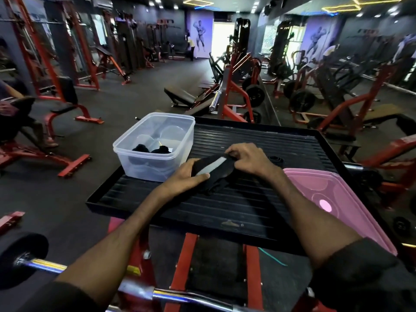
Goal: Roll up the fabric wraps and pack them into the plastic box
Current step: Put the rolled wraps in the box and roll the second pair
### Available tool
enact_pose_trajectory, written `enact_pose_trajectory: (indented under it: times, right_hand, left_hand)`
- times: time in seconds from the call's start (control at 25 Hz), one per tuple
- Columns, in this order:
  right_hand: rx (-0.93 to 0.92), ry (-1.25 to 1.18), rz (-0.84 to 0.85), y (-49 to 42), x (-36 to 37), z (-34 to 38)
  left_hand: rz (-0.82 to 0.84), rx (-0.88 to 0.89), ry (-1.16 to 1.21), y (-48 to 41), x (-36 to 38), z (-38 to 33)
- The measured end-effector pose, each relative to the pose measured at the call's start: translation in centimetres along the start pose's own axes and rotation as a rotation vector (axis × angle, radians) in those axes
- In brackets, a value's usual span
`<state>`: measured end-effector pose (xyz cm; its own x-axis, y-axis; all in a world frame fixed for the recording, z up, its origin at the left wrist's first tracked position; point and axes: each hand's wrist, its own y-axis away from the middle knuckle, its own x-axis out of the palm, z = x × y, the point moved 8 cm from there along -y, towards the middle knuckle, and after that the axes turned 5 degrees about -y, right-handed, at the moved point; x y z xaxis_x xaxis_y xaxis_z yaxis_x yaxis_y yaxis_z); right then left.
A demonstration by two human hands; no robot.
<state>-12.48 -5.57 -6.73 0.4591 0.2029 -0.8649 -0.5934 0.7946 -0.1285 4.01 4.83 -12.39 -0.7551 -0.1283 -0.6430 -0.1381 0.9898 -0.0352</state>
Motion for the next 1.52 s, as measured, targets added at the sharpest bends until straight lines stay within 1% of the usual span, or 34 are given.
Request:
enact_pose_trajectory:
  times: [0.08,0.16,0.24,0.28,0.36,0.4,0.44,0.52,0.6,0.64,0.68,0.76,0.8,0.84,0.88,0.92,0.96,1.0,1.04,1.08,1.16,1.2,1.24,1.28,1.32,1.36,1.4,1.44,1.52]
  right_hand:
    - [0.002,-0.288,-0.141,0.0,-1.7,-0.3]
    - [-0.01,-0.538,-0.285,0.3,-3.3,-0.2]
    - [-0.021,-0.754,-0.359,0.7,-4.7,0.0]
    - [-0.018,-0.815,-0.366,0.7,-5.1,0.1]
    - [0.024,-0.798,-0.291,0.5,-5.0,-0.2]
    - [0.05,-0.757,-0.213,0.6,-4.4,-0.2]
    - [0.075,-0.704,-0.147,0.8,-3.7,-0.3]
    - [0.089,-0.549,-0.082,1.4,-2.9,-0.4]
    - [0.067,-0.374,-0.093,2.3,-2.7,-0.4]
    - [0.068,-0.312,-0.159,3.2,-3.0,-0.2]
    - [0.072,-0.265,-0.286,4.6,-3.6,0.1]
    - [0.04,-0.251,-0.618,7.8,-4.3,0.7]
    - [0.018,-0.239,-0.674,8.6,-3.7,1.1]
    - [0.006,-0.213,-0.594,8.5,-2.5,1.5]
    - [0.021,-0.145,-0.405,7.7,-0.4,1.8]
    - [0.068,-0.019,-0.162,6.8,2.2,1.6]
    - [0.114,0.123,0.036,6.5,4.3,1.1]
    - [0.137,0.23,0.131,6.4,5.3,0.6]
    - [0.155,0.281,0.147,6.1,5.4,0.1]
    - [0.171,0.272,0.12,5.8,5.0,-0.2]
    - [0.2,0.155,0.101,5.5,4.4,-1.0]
    - [0.199,0.074,0.147,5.6,4.5,-1.2]
    - [0.176,-0.026,0.227,5.8,4.8,-0.9]
    - [0.139,-0.153,0.305,6.1,5.2,-0.2]
    - [0.105,-0.309,0.355,6.5,5.4,0.8]
    - [0.1,-0.47,0.36,6.8,5.3,1.6]
    - [0.126,-0.618,0.318,6.8,4.9,2.0]
    - [0.166,-0.757,0.254,6.6,4.2,2.0]
    - [0.252,-1.024,0.144,5.9,2.8,2.0]
  left_hand:
    - [-0.07,-0.003,0.121,0.3,-0.6,-0.5]
    - [-0.15,0.06,0.239,0.8,-1.0,-1.6]
    - [-0.225,0.125,0.413,1.3,-1.6,-3.3]
    - [-0.232,0.134,0.565,1.5,-1.6,-4.2]
    - [-0.206,0.115,0.891,1.5,-1.6,-6.0]
    - [-0.206,0.109,0.989,1.3,-1.8,-6.8]
    - [-0.217,0.102,1.036,1.0,-2.0,-7.3]
    - [-0.227,0.087,1.091,0.5,-2.4,-8.2]
    - [-0.236,0.072,1.125,0.1,-2.7,-8.5]
    - [-0.238,0.071,1.128,-0.1,-2.8,-8.5]
    - [-0.233,0.075,1.125,-0.3,-2.8,-8.5]
    - [-0.223,0.081,1.115,-0.6,-2.8,-8.6]
    - [-0.219,0.078,1.11,-0.8,-2.8,-8.5]
    - [-0.204,0.072,1.112,-1.1,-2.7,-8.4]
    - [-0.184,0.061,1.108,-1.5,-2.5,-8.2]
    - [-0.165,0.042,1.095,-1.9,-2.2,-7.9]
    - [-0.153,0.02,1.066,-2.3,-1.9,-7.5]
    - [-0.14,-0.001,1.029,-2.6,-1.7,-7.3]
    - [-0.135,-0.018,1.004,-3.0,-1.5,-7.1]
    - [-0.137,-0.028,1.008,-3.5,-1.4,-7.0]
    - [-0.128,-0.057,1.05,-4.6,-1.4,-6.9]
    - [-0.091,-0.068,1.04,-5.1,-1.3,-7.4]
    - [-0.028,-0.071,0.974,-5.4,-1.0,-8.2]
    - [0.042,-0.078,0.859,-5.6,-0.7,-9.1]
    - [0.105,-0.085,0.73,-5.6,-0.4,-9.9]
    - [0.16,-0.086,0.65,-5.5,-0.1,-10.6]
    - [0.187,-0.093,0.652,-5.6,0.1,-11.0]
    - [0.169,-0.101,0.709,-5.7,-0.1,-11.1]
    - [0.024,-0.085,0.796,-5.5,-1.4,-10.9]
